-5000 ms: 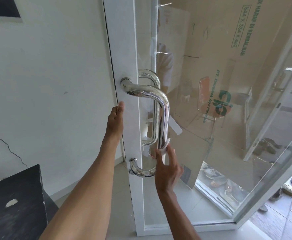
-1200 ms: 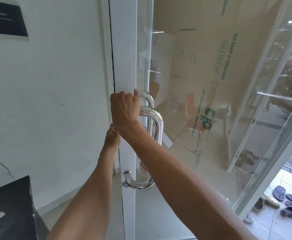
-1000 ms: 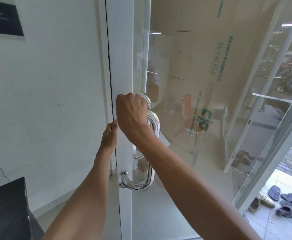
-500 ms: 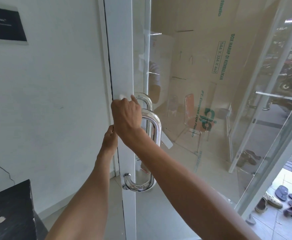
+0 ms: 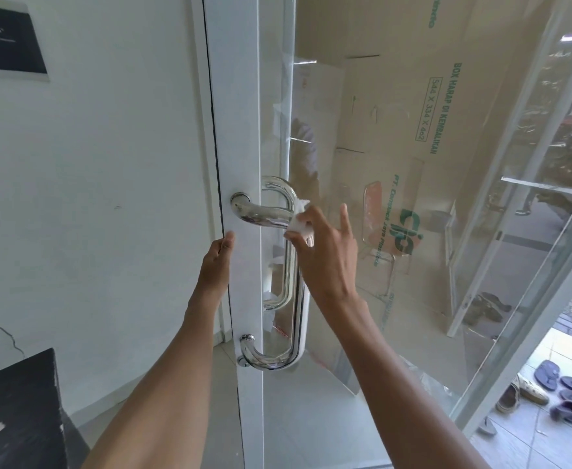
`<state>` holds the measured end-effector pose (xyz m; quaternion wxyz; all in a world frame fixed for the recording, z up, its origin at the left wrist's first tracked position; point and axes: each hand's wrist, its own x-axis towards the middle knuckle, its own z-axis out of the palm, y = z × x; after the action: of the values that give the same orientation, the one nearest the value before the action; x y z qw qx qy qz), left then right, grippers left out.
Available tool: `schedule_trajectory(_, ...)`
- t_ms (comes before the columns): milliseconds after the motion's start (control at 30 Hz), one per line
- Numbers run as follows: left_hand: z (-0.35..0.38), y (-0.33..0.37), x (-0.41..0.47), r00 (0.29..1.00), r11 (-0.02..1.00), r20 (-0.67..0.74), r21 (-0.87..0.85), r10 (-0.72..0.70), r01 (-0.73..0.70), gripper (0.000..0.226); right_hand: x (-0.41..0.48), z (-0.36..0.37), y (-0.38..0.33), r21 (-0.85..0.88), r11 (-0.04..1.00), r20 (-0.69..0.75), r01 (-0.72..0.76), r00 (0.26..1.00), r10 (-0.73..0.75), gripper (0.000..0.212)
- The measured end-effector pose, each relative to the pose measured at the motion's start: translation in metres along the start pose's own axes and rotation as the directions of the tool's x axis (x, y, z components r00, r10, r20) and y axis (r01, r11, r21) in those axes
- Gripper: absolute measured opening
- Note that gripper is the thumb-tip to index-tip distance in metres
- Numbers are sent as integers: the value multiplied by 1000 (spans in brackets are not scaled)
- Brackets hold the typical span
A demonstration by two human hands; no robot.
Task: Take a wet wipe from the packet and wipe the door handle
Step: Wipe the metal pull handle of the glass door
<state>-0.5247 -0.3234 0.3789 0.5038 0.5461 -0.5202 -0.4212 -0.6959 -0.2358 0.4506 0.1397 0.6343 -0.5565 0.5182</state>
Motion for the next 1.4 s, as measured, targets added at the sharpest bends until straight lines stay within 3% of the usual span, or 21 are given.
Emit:
schedule_trajectory(133, 2, -1, 0, 1000, 1000, -6, 3, 0, 0, 90, -20, 13, 25, 257, 936, 70, -241, 971, 231, 30)
schedule_trajectory(233, 1, -4, 4, 1000, 1000, 14, -25, -1, 2, 97, -46, 30, 33, 329, 841, 99, -428, 902, 420, 33)
schedule_trajectory(433, 0, -10, 15, 1000, 999, 15, -54, -8, 9, 106, -120, 65, 48, 275, 770, 99, -576, 813, 573, 31)
schedule_trajectory(667, 0, -11, 16, 1000, 998, 14, -55, 4, -3, 100, -189, 99, 65, 208, 703, 87, -680, 729, 679, 28)
schedule_trajectory(767, 2, -9, 15, 1000, 999, 15, -51, 10, -9, 96, -208, 107, 70, 193, 630, 113, -752, 655, 747, 29)
schedule_trajectory(967, 2, -10, 15, 1000, 997, 18, -72, 10, -9, 94, -224, 118, 66, 344, 333, 281, -878, 435, 855, 22)
schedule_trajectory(1133, 3, -12, 17, 1000, 997, 6, -70, 17, -16, 95, -231, 123, 55, 528, -98, 562, -844, 260, 785, 10)
schedule_trajectory(1233, 4, -13, 18, 1000, 997, 4, -72, 13, -12, 94, -230, 125, 49, 525, -332, 707, -784, 185, 683, 8)
schedule_trajectory(1300, 4, -13, 18, 1000, 997, -2, -77, 17, -17, 92, -231, 126, 46, 480, -431, 773, -764, 136, 619, 10)
schedule_trajectory(1400, 5, -12, 18, 999, 996, -12, -78, 33, -34, 89, -233, 129, 43, 443, -492, 818, -750, 114, 564, 15)
